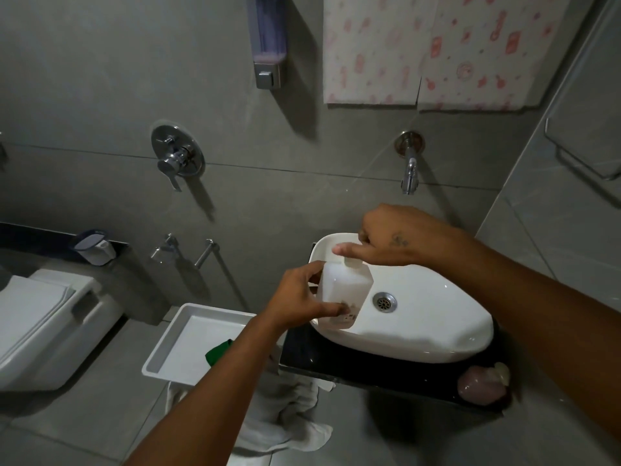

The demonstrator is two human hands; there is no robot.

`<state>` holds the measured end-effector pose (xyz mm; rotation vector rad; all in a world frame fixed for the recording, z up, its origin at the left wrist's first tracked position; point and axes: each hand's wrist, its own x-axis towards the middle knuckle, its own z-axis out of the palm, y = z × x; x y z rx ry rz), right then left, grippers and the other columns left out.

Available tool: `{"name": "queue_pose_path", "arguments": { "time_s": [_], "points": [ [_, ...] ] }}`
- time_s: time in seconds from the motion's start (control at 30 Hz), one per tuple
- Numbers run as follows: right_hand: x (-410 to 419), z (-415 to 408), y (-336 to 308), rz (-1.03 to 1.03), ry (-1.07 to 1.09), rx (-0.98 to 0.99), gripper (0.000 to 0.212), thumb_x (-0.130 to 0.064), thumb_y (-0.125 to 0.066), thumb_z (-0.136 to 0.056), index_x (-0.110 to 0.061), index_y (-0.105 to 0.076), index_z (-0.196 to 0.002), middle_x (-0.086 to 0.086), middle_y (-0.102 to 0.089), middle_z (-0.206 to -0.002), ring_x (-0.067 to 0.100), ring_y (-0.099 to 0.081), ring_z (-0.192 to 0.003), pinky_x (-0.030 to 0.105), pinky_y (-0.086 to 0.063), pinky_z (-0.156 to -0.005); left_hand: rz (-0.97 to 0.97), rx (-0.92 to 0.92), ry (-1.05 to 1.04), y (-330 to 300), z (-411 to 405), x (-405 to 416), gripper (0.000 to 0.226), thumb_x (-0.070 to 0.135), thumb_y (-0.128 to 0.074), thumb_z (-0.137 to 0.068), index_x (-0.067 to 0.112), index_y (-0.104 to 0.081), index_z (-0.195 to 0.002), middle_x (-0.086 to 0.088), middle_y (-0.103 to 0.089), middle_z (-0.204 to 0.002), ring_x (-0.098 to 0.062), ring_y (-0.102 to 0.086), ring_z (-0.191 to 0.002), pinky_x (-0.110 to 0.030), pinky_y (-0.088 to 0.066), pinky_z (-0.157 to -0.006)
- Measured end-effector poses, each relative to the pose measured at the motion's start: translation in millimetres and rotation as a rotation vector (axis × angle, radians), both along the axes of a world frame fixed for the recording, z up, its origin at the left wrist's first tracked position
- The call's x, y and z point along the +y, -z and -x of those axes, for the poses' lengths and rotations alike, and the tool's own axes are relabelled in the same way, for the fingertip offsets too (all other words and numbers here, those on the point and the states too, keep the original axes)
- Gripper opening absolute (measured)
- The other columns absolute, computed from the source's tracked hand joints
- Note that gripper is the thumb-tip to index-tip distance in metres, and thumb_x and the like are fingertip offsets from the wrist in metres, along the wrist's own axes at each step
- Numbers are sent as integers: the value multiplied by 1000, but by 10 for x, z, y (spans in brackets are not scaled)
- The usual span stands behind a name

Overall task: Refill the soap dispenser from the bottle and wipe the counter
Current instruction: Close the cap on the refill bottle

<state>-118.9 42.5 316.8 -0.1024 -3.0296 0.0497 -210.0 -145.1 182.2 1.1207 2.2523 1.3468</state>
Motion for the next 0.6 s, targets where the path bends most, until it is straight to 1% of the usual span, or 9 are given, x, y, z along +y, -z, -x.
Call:
{"name": "queue_pose_path", "arguments": {
  "time_s": [0.07, 0.13, 0.2, 0.27, 0.33, 0.37, 0.47, 0.5, 0.6],
  "points": [
    [9, -9, -13, -21, 7, 68, 83, -94, -31, -70, -16, -53, -54, -4, -52, -47, 15, -50, -47, 27, -32, -50, -5, -5, -3, 3, 7, -14, 73, 42, -95, -55, 21, -69, -120, 4, -76, -107, -16, -73, -99, -40, -62, -87],
    [33, -48, -78, 73, -61, 11, 59, -82, -48, -72, -28, -67, -83, -10, -61, -63, 8, -58, -59, 28, -42, -53, -1, -3, -8, 1, 14, -33, 75, 45, -94, -55, 22, -68, -122, 5, -75, -110, -15, -72, -101, -39, -62, -88],
    [23, -74, -100, 87, -128, -87, 42, -62, -60, -77, -34, -66, -107, -13, -65, -73, 6, -61, -67, 30, -51, -58, 8, -9, -12, -9, 16, -48, 77, 46, -94, -55, 22, -67, -123, 5, -74, -113, -15, -71, -103, -39, -63, -89],
    [1, -63, -50, -22, -113, -50, 45, -68, -52, -80, -27, -69, -86, -10, -61, -62, 8, -56, -58, 27, -42, -51, 15, -5, -12, -15, 8, -53, 76, 44, -95, -55, 21, -67, -122, 5, -75, -111, -15, -72, -101, -39, -63, -88],
    [3, -55, -37, -109, -83, 46, 73, -83, -33, -76, -18, -61, -63, -4, -55, -52, 13, -52, -51, 26, -30, -49, 7, -5, -14, -12, -2, -55, 73, 40, -96, -55, 20, -69, -121, 4, -76, -109, -15, -73, -99, -40, -63, -87],
    [32, -64, -22, -88, -78, 60, 75, -87, -31, -74, -18, -61, -66, -5, -57, -54, 12, -53, -53, 26, -31, -50, -2, -10, -18, -7, -6, -60, 72, 38, -96, -56, 20, -69, -120, 4, -76, -108, -15, -73, -99, -40, -63, -87],
    [77, -101, -14, 76, -146, -28, 49, -76, -53, -76, -35, -63, -101, -16, -61, -73, 4, -58, -67, 27, -45, -56, -7, -15, -19, -17, -24, -70, 70, 38, -96, -58, 23, -67, -121, 5, -75, -111, -15, -72, -102, -38, -63, -87],
    [67, -104, 4, 103, -161, -59, 47, -74, -55, -77, -37, -63, -106, -16, -63, -75, 5, -60, -68, 28, -47, -56, -2, -13, -10, -27, -32, -68, 71, 39, -96, -59, 23, -67, -122, 5, -75, -113, -14, -72, -103, -37, -63, -87],
    [46, -76, 55, 21, -132, 16, 63, -85, -39, -74, -28, -65, -80, -12, -60, -64, 9, -57, -59, 25, -36, -52, 3, -10, 9, -44, -60, -56, 74, 42, -95, -56, 21, -68, -121, 4, -75, -112, -16, -72, -101, -39, -63, -87]
  ]
}}
